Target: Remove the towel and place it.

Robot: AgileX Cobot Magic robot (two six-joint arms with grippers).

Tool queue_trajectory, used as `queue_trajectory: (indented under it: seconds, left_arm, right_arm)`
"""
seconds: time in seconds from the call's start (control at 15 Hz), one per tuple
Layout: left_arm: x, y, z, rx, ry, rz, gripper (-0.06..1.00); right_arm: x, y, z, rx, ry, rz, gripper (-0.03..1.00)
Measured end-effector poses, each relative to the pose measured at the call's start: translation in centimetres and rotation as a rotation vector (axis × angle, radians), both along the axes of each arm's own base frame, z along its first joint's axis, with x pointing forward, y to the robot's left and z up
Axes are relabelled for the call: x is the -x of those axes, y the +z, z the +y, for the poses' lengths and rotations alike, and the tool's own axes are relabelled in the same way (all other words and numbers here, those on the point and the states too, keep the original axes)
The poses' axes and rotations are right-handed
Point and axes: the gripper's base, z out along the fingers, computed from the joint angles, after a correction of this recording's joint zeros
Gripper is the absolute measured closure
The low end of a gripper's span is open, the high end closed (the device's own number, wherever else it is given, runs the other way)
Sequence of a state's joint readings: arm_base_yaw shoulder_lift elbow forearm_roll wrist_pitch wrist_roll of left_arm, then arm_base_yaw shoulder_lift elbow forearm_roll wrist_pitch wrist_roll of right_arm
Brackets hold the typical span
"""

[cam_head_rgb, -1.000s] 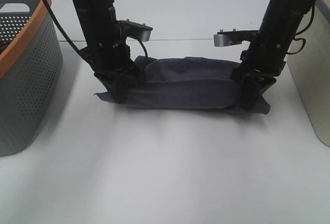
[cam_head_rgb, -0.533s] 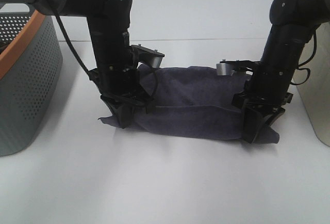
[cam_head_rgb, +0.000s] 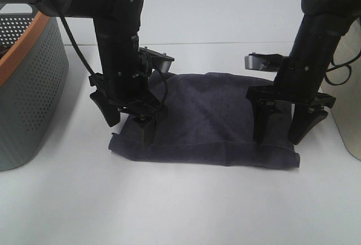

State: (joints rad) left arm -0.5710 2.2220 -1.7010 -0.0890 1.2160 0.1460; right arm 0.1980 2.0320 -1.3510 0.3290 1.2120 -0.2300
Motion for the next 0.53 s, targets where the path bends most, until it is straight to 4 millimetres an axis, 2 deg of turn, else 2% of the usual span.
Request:
queue_trajectory:
  seconds: [0.13,0.27,0.4,0.53]
  left_arm:
    - [0.0,0.1,0.0,0.006,0.011,0.002,0.07]
    - [0.2,1.4,-0.2,0.040,0.025,-0.012,0.07]
    - [0.3,4.2,-0.3,0.091,0.041,-0.063,0.07]
    - [0.4,8.1,-0.2,0.149,0.068,-0.148,0.07]
  right_arm:
    - [0.5,3.4,-0.1,-0.011,-0.027,-0.087,0.29]
    - [1.2,6.6,-0.2,-0.026,-0.040,-0.173,0.29]
    - [2.3,9.9,-0.5,-0.045,-0.052,-0.267,0.29]
    - [3.5,13.5,-0.7,-0.061,-0.086,-0.369,0.29]
